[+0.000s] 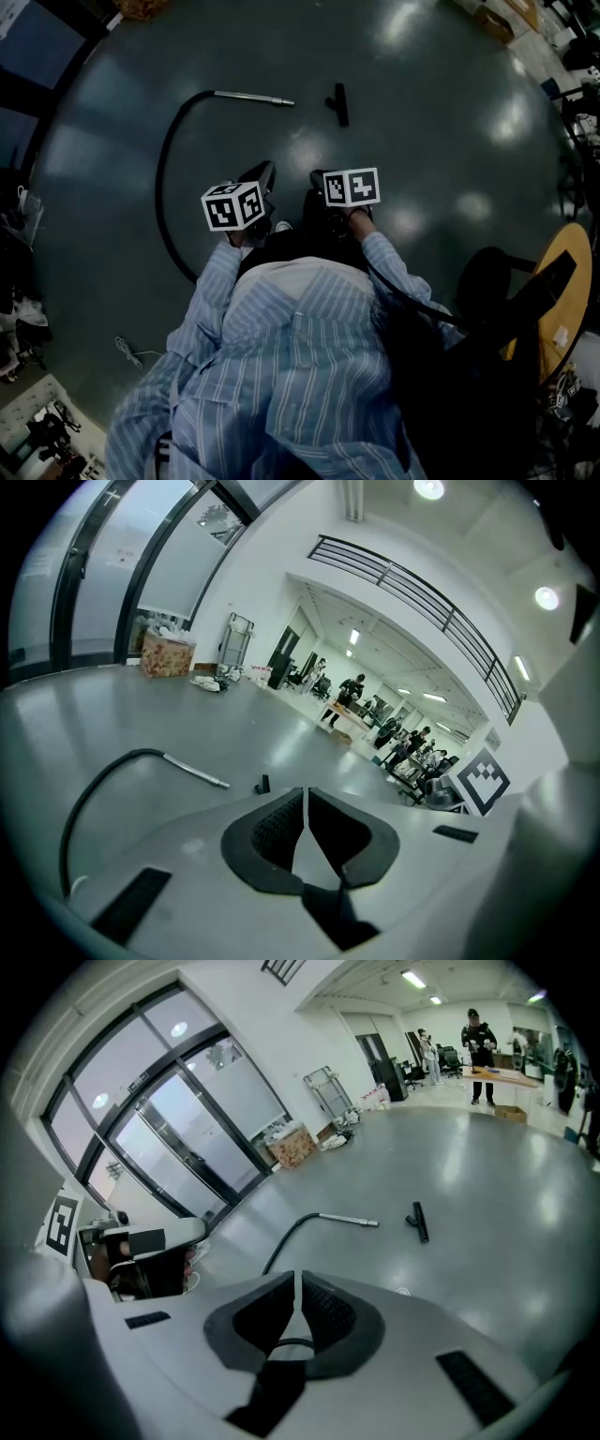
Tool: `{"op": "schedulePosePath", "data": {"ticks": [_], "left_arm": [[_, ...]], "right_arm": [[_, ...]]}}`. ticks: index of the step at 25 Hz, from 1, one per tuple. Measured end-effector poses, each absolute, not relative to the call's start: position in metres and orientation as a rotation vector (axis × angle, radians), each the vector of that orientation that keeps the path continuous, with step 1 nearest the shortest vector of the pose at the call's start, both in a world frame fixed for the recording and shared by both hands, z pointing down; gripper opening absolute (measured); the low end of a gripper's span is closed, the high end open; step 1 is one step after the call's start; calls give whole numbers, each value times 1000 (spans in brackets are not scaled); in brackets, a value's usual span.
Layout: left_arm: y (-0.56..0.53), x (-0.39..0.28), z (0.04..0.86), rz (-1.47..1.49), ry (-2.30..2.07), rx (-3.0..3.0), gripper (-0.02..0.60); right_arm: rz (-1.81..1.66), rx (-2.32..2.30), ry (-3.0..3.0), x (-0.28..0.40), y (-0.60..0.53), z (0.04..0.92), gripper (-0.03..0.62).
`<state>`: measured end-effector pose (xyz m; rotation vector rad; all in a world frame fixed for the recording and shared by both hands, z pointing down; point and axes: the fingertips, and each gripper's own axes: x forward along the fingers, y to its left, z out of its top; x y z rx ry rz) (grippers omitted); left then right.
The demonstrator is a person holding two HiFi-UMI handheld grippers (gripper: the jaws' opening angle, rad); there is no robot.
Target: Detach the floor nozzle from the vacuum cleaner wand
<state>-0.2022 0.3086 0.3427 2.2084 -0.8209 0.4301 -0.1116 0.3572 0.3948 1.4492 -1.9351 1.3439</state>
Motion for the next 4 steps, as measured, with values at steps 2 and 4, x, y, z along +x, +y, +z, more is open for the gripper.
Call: {"op": "schedulePosePath", "data": {"ticks": [2,4], "left_arm": [[308,-204,345,435,-821,2206,21],[306,-207,346,437,-824,2201,21]], "right_arm": [[1347,1443,-1932,-114,357,396,32],[1349,1434,-1931,-118,355,398,32]]}}
